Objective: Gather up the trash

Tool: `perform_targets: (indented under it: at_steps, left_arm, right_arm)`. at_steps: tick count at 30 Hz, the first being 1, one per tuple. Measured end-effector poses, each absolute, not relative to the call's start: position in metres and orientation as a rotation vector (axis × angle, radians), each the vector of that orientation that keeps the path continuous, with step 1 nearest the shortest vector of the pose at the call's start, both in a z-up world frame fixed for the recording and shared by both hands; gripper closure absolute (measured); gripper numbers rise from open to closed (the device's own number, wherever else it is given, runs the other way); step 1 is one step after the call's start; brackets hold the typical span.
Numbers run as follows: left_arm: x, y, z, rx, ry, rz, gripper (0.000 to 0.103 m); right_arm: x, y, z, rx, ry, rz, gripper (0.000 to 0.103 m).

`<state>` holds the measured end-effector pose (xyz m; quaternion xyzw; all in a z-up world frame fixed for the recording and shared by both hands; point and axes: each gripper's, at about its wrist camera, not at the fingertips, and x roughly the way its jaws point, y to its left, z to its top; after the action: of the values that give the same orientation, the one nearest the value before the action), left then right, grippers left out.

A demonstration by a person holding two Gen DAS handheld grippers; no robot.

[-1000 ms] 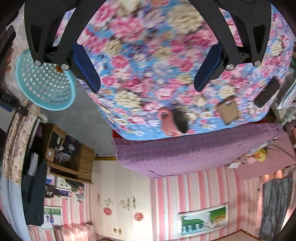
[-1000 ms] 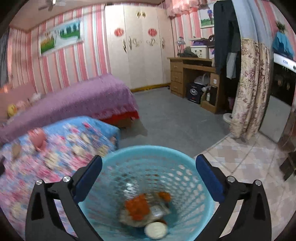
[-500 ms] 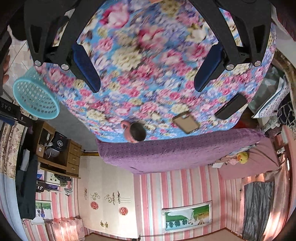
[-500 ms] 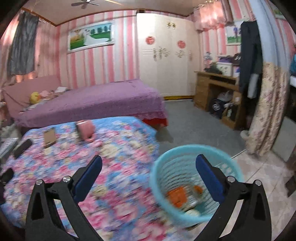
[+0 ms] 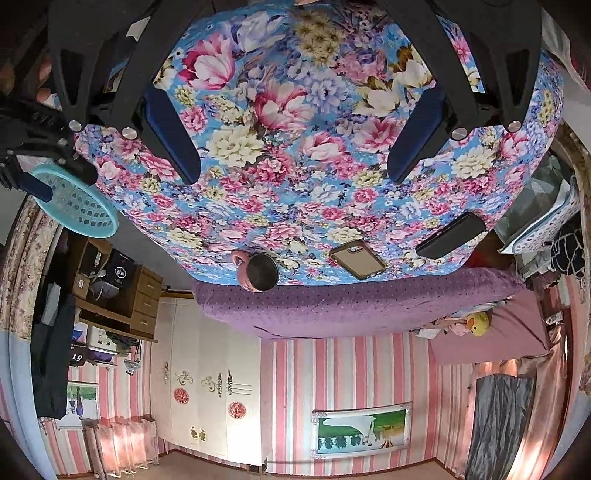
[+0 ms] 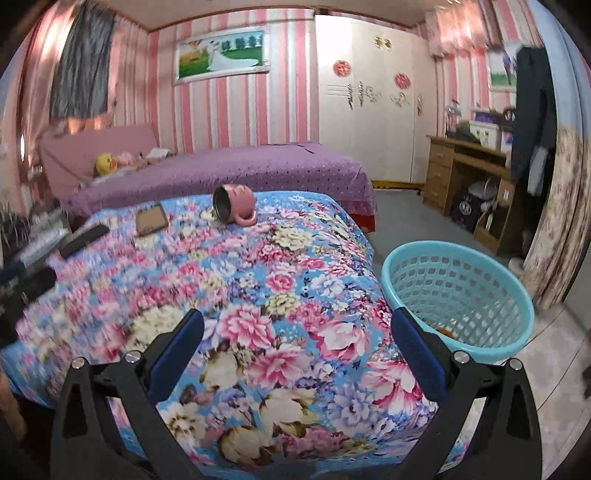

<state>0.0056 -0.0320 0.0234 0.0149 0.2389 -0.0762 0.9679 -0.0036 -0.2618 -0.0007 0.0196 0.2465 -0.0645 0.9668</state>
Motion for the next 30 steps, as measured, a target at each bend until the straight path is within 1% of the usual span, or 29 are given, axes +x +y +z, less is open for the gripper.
perform_targets:
  at_steps: [6, 30]
  left_arm:
    - [0.004, -0.027, 0.018, 0.018, 0.476, -0.143, 0.005]
    - [0.014, -0.026, 0.007, 0.030, 0.479, -0.148, 0.005]
  right_arm:
    - [-0.007, -0.257, 0.007, 0.026, 0.439, -0.115, 0.004]
    - [0.002, -0.251, 0.003, 0.034, 0.437, -0.109, 0.004]
